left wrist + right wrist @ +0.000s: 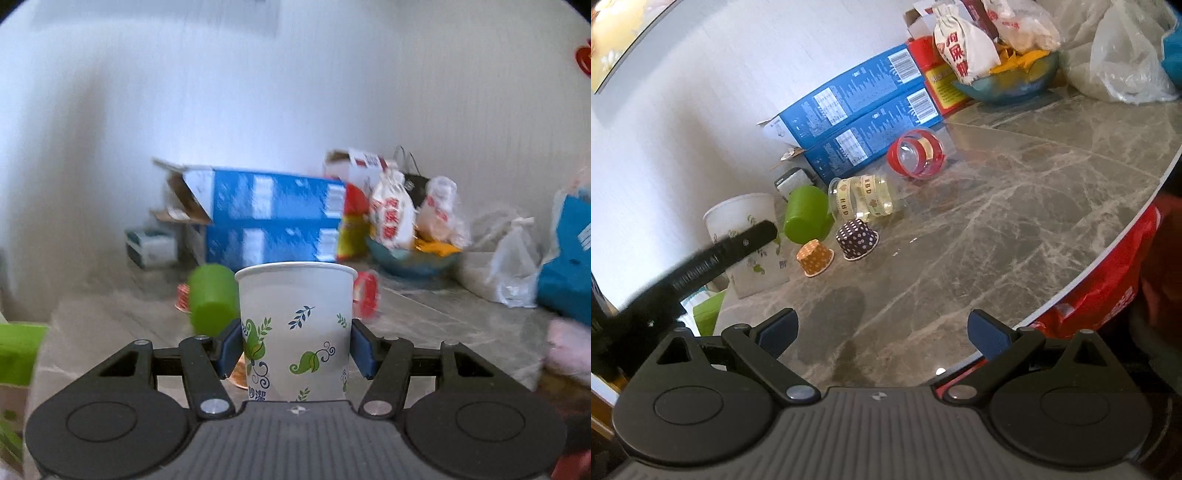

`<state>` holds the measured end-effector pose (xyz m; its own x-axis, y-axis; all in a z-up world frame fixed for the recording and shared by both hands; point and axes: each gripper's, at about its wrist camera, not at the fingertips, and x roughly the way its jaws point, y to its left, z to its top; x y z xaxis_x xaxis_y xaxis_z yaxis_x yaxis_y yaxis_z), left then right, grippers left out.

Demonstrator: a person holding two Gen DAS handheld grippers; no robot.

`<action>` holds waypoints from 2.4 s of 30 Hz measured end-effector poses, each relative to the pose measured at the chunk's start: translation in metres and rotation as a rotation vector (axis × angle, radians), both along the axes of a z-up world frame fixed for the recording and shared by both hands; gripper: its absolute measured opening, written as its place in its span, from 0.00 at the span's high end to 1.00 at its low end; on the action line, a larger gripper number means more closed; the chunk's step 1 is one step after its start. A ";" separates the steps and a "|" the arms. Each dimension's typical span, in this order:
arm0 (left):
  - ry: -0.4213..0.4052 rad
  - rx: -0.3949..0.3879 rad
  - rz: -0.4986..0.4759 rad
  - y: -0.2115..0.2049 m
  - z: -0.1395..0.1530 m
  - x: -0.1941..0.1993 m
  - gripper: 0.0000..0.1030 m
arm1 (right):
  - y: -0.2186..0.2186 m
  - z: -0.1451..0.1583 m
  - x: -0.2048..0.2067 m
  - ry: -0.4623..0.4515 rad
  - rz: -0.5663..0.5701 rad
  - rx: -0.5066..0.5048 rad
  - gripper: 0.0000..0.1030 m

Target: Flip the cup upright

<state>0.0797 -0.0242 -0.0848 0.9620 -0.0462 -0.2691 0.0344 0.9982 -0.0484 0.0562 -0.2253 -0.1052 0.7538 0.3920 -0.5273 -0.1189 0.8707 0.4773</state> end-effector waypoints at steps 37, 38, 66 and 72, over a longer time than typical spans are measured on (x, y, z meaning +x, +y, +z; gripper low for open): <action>0.128 0.037 0.012 0.012 -0.036 -0.014 0.11 | 0.004 -0.011 -0.011 -0.005 0.023 0.031 0.03; 0.136 0.045 0.002 0.013 -0.036 -0.015 0.10 | 0.005 -0.010 -0.012 -0.006 0.020 0.030 0.03; 0.185 0.036 -0.117 0.100 0.081 -0.101 0.03 | 0.084 0.087 -0.059 -0.241 0.067 -0.345 0.01; 0.204 0.035 -0.123 0.098 0.076 -0.098 0.03 | 0.090 0.083 -0.058 -0.226 0.095 -0.360 0.01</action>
<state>-0.0181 0.0734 -0.0090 0.8752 -0.1473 -0.4608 0.1494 0.9883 -0.0320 -0.0020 -0.1352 -0.0223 0.8353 0.2866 -0.4692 -0.2732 0.9569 0.0982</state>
